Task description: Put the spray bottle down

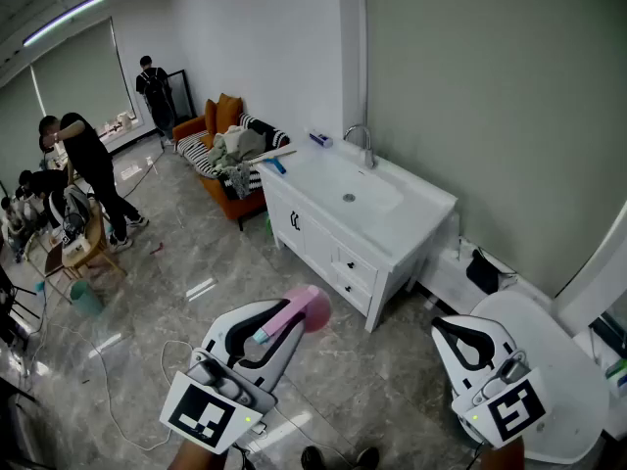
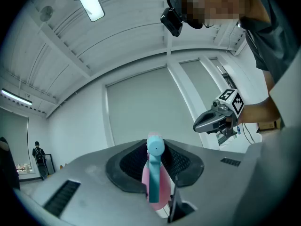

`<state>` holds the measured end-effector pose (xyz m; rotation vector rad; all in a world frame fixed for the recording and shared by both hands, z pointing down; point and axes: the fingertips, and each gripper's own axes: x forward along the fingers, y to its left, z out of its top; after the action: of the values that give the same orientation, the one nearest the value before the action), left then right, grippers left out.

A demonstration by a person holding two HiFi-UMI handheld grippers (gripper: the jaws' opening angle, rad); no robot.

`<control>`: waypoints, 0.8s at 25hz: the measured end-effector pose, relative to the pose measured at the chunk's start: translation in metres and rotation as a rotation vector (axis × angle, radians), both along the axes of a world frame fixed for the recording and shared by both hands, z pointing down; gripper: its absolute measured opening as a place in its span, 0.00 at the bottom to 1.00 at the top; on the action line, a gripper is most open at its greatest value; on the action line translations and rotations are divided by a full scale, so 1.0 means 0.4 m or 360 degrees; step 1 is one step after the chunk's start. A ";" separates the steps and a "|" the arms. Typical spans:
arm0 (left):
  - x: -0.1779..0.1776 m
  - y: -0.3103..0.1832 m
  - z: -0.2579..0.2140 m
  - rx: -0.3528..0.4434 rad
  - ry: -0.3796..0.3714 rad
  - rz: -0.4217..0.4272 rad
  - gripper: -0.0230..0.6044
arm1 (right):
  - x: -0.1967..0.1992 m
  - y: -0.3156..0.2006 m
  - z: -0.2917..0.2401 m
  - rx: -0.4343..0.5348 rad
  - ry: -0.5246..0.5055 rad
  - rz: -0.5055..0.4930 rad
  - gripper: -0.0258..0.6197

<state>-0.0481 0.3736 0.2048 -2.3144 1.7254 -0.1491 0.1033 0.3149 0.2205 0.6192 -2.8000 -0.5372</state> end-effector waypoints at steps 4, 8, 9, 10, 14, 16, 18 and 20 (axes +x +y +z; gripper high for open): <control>-0.003 -0.006 0.007 -0.0002 -0.0002 0.0000 0.17 | -0.002 -0.007 0.008 0.0011 0.0008 -0.0006 0.05; -0.008 -0.002 0.006 0.0001 -0.0005 0.0003 0.17 | -0.004 -0.003 0.004 0.0020 -0.0001 0.0001 0.05; -0.009 -0.001 0.005 -0.0001 -0.0004 0.0003 0.17 | -0.005 -0.003 0.003 0.0018 -0.0003 0.0003 0.05; -0.010 0.000 0.005 -0.0003 -0.0005 0.0002 0.17 | -0.004 -0.003 0.003 0.0017 -0.0003 0.0005 0.05; -0.010 0.002 0.007 -0.0007 -0.0003 -0.0001 0.17 | -0.003 -0.002 0.003 0.0016 -0.0012 -0.0001 0.05; -0.008 -0.001 0.010 -0.0014 -0.0007 -0.0003 0.17 | -0.001 -0.006 0.005 0.0010 -0.0017 -0.0001 0.05; -0.006 -0.006 0.012 -0.0017 -0.0002 -0.0005 0.17 | 0.002 -0.012 0.007 0.0009 -0.0023 -0.0001 0.05; -0.005 -0.007 0.013 -0.0017 -0.0001 -0.0006 0.17 | 0.004 -0.013 0.008 0.0006 -0.0029 0.0000 0.05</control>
<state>-0.0502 0.3707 0.2098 -2.3185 1.7327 -0.1603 0.1049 0.3096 0.2236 0.6281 -2.8165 -0.5397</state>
